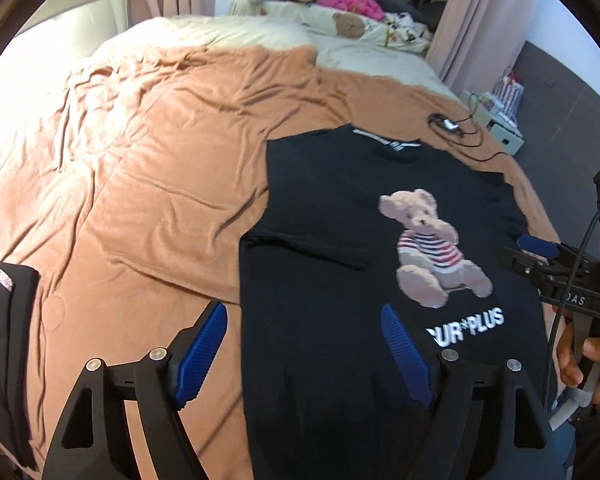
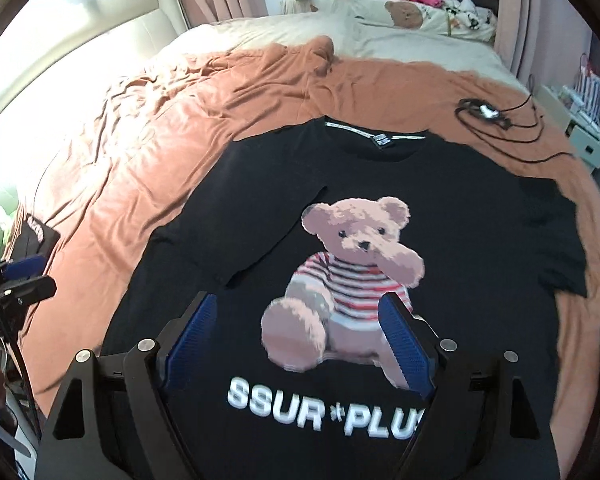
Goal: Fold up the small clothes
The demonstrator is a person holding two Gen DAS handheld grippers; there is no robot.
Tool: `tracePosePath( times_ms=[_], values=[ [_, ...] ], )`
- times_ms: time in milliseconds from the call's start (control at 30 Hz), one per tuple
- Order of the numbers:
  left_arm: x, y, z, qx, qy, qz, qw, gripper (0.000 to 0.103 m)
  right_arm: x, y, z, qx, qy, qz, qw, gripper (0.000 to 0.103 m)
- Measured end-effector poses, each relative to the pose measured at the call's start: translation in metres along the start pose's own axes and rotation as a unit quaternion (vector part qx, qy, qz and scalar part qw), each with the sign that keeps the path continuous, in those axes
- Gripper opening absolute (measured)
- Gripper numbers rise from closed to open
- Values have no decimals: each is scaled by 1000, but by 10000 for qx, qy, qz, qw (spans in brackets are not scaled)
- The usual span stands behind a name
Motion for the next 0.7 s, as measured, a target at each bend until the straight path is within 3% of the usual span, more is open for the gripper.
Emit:
tracePosePath(
  times_ms=[100, 200, 367, 567, 700],
  values=[
    [10, -11, 19, 68, -89, -91, 9999, 84, 0, -13, 36, 73, -207, 62, 9997, 93],
    [20, -22, 41, 208, -139, -229, 9994, 92, -5, -27, 70, 79, -196, 80, 9997, 103],
    [33, -43, 87, 517, -359, -430, 9971, 101, -9, -46, 120, 75, -402, 183, 9990, 103],
    [37, -55, 121, 788, -392, -507, 9948, 102, -8, -64, 167, -21, -631, 170, 9979, 103],
    [45, -63, 142, 1001, -485, -608, 9919, 102, 0, -68, 196, 260, -743, 51, 9969, 103]
  ],
)
Point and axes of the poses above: each gripper's, at about its wrist camera, not at the fingertips, and z roughly against the way its jaws point, x to its right, y to its top, the point moved 8 cm from there along -z, roughly the way its jaws point, and after that the axes turned 14 degrees about z, right-handed, at the moved point
